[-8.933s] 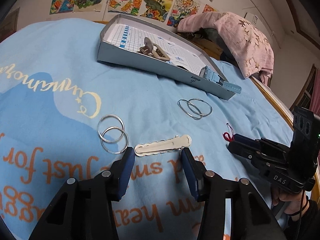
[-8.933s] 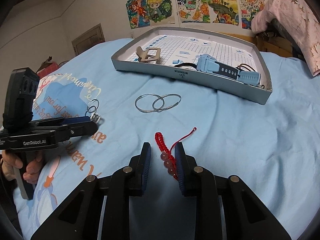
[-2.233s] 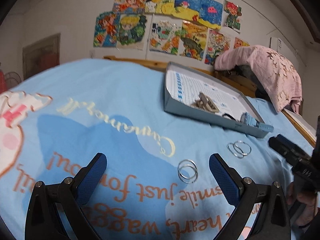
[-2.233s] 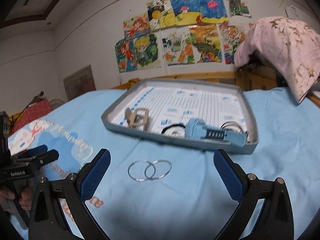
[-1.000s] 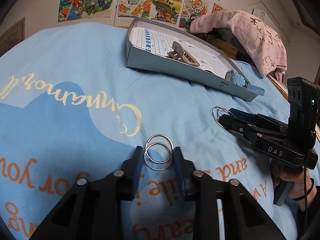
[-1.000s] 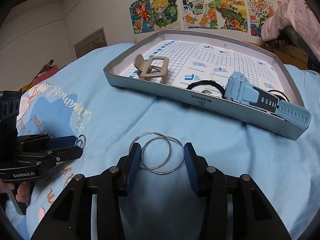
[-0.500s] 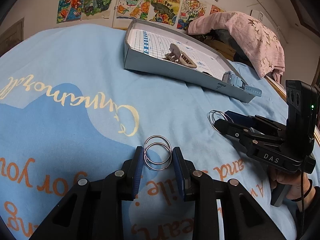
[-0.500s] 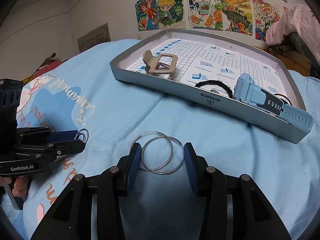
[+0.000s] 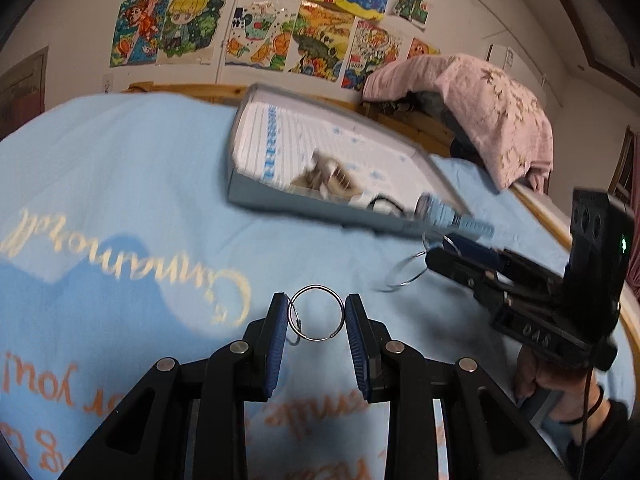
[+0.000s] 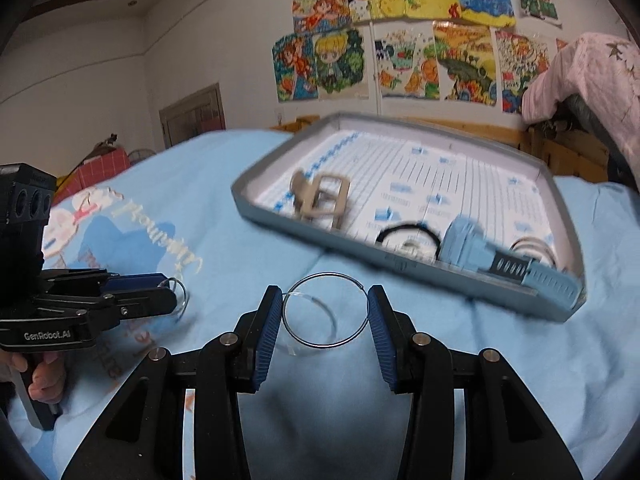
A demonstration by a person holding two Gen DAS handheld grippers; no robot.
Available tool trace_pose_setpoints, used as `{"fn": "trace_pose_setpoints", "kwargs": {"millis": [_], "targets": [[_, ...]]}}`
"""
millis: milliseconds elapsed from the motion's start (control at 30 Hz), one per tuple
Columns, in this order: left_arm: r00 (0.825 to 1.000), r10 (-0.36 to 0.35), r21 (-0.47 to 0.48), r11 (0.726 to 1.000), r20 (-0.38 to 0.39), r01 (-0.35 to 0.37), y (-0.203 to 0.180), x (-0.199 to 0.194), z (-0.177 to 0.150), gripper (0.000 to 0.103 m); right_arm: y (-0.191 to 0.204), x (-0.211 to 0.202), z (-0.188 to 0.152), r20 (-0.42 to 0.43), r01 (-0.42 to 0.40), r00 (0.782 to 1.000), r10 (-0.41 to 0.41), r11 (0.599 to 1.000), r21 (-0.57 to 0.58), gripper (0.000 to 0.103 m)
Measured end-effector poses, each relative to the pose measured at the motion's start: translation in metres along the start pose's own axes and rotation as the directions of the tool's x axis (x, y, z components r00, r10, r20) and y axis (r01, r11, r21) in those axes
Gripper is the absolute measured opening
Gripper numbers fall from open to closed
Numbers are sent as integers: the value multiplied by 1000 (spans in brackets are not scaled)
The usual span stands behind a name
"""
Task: Organize jewelry
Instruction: 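Carry the rings and hoops into the grey tray and open both tools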
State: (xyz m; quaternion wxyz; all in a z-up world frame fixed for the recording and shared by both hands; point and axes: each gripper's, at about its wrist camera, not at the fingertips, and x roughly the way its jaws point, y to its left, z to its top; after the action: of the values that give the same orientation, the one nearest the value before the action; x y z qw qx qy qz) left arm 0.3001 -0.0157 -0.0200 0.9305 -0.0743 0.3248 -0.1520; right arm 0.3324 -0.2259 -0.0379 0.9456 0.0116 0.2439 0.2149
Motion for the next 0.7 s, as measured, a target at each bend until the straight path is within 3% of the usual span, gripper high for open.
{"fn": "trace_pose_setpoints", "kwargs": {"millis": [200,467,700], "targets": [[998,-53,-36,998,39,55,-18,14,40,28,-20,-11,20,70,18,997,-20,999,28,39],[994,-73,10,997,80,73,-57,51,88,28,-65,-24,54,190,94,976,-109,992,90,39],[997,-60,30,998,40,59,-79,104,98,28,-110,-7,52,164,180,964,-210,967,181,39]]}}
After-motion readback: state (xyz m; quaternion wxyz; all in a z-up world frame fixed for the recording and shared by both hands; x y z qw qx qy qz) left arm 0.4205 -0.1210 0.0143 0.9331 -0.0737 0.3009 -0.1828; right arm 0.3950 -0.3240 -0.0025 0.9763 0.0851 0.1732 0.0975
